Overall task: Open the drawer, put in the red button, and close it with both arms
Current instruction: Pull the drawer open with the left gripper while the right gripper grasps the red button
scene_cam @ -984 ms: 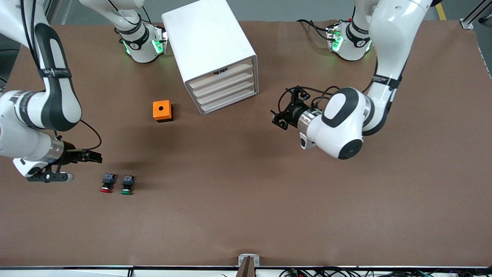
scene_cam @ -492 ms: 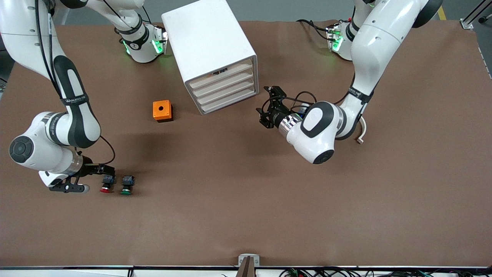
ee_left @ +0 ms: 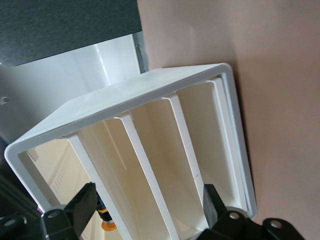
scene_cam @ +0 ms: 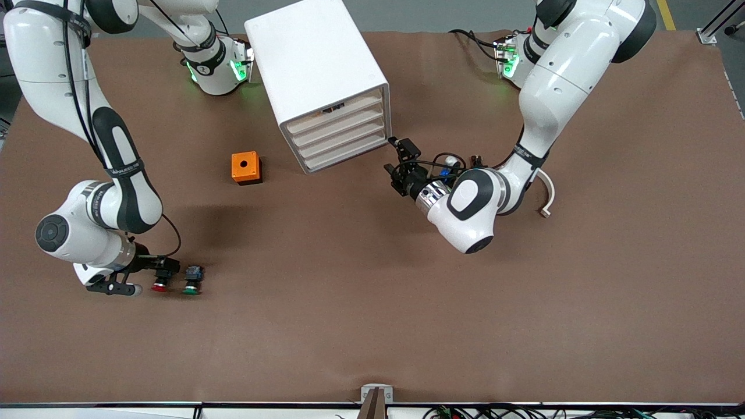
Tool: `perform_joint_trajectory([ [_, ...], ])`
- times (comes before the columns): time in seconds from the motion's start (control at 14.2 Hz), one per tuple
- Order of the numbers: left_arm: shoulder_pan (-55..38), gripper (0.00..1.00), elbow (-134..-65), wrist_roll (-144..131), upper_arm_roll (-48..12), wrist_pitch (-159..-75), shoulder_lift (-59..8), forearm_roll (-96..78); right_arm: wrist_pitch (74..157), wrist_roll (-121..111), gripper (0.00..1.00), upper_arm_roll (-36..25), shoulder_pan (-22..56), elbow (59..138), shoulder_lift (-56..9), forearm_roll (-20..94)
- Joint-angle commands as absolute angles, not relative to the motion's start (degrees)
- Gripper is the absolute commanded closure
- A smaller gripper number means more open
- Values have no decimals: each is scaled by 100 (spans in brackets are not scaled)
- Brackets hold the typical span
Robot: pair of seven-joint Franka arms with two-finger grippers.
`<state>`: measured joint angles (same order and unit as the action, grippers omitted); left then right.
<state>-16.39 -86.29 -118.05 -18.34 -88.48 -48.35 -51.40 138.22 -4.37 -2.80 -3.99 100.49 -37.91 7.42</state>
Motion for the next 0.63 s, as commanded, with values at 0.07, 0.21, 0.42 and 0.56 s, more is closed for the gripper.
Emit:
perform_joint_trajectory([
  [0.07, -1652, 32, -8560, -12049, -2091, -8877, -5097, -5370, 14010, -387, 8, -229, -466, 10028, -3832, 861],
  [0.21, -1748, 39, -8569, -12208, -2162, -8877, -5203, -5370, 13992, -387, 21, -229, -457, 10020, -3832, 861],
  [0.42, -1819, 39, -8622, -12208, -2285, -8877, -5343, -5379, 13975, -404, 69, -229, -448, 10020, -3832, 853],
  [0.56, -1950, 39, -8718, -12208, -2294, -8877, -5344, -5388, 13975, -404, 95, -229, -439, 10020, -3832, 853],
])
